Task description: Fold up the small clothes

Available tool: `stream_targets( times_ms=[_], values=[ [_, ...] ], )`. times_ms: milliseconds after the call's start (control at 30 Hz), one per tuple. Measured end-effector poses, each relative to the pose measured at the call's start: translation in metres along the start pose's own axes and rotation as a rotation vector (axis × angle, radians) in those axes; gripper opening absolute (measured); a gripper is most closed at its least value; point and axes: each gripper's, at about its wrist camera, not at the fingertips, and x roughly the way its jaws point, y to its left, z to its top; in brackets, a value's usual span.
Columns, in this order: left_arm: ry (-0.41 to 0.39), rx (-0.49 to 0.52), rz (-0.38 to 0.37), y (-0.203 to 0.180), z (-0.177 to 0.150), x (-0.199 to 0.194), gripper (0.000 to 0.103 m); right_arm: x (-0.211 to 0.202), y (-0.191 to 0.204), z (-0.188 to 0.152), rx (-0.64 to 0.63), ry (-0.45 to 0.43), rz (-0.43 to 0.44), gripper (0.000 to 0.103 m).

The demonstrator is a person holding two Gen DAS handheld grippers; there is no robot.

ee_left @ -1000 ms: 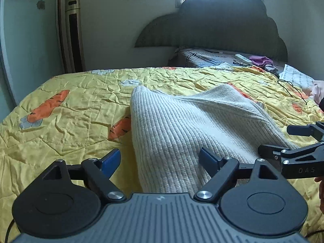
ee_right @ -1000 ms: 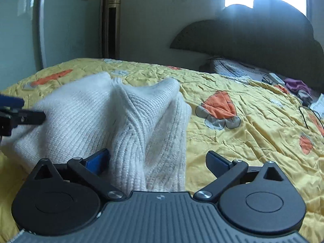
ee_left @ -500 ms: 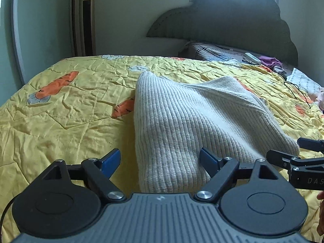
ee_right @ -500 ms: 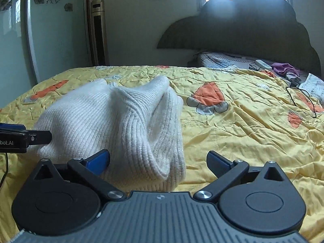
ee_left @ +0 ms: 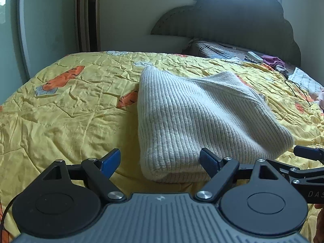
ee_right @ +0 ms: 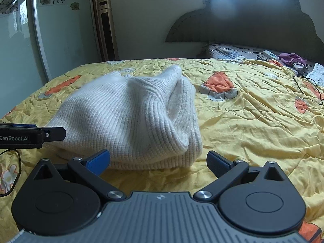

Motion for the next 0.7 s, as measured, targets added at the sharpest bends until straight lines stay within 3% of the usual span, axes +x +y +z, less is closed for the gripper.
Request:
stream_targets(
  times_ms=[700],
  values=[
    [0.046, 0.022, 0.046, -0.001, -0.038, -0.017, 0.086, -0.029, 0.013, -0.020, -0.017, -0.003, 0.022, 0.103]
  ],
)
